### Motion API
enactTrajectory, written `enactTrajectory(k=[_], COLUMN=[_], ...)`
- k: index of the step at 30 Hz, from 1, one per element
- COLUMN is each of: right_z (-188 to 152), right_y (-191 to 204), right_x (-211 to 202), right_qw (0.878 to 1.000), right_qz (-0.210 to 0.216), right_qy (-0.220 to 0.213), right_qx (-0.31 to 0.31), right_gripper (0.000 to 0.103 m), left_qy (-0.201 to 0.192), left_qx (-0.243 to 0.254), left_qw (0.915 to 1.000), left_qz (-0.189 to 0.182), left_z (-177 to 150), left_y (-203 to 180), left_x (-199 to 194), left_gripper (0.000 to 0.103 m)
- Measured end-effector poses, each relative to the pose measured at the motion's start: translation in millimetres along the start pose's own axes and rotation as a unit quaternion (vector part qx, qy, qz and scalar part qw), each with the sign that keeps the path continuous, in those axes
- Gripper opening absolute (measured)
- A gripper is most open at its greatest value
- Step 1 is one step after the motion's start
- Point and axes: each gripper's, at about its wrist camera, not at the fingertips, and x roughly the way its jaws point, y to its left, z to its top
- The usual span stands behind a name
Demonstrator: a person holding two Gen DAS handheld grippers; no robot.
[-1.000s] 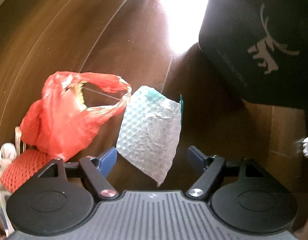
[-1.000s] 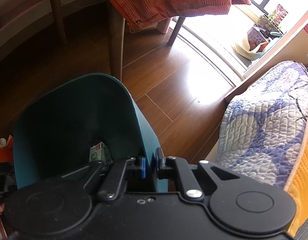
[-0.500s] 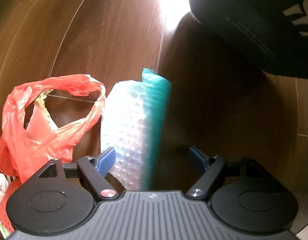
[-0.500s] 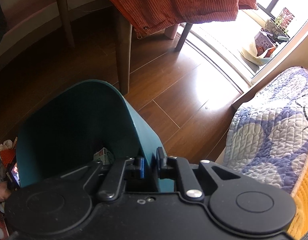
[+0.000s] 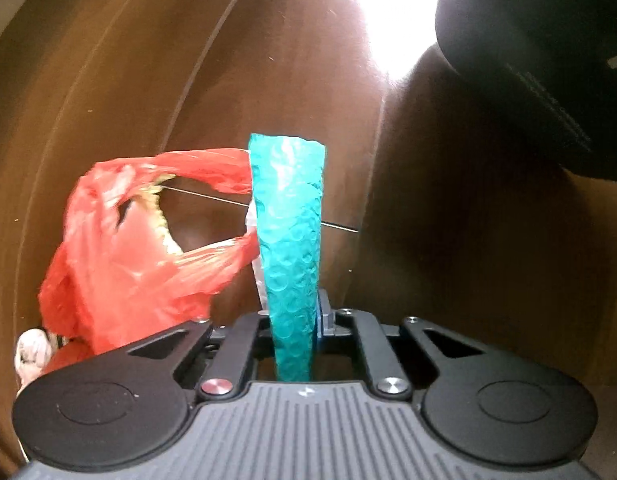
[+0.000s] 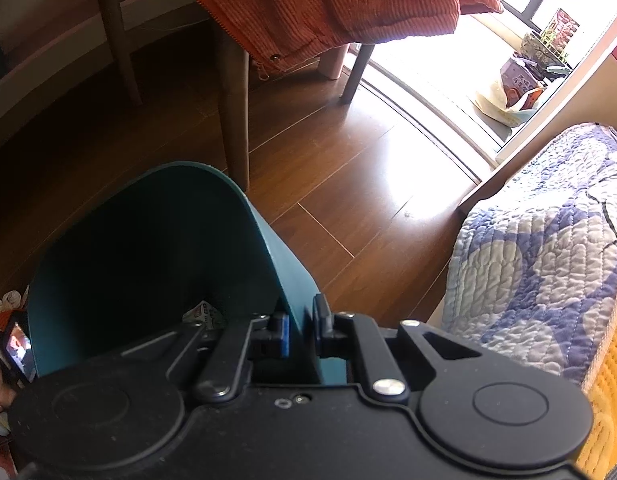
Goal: Collect trash
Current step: 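Lower the left tool to the bubble wrap and grasp it, then carry the bubble wrap into the wastebasket and open the left tool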
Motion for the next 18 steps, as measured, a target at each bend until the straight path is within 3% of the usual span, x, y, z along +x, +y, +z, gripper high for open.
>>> enactTrajectory(k=[5, 18], right_z=[-3, -9], right_y=[2, 36], right_x=[0, -20], right_qw=[1.000, 1.000], right_qz=[-0.013, -0.028], right_qy=[-0.003, -0.005], right_qx=[0.006, -0.013], right_gripper=[0.009, 0.010], left_qy=[-0.015, -0.059], left_qx=[-0.065, -0.064], left_qw=[0.9964, 0.9889], left_qz=[-0.051, -0.121], left_z=[-7, -30], left_y=[24, 36], left_x=[-30, -136], left_gripper=[0.005, 0.005])
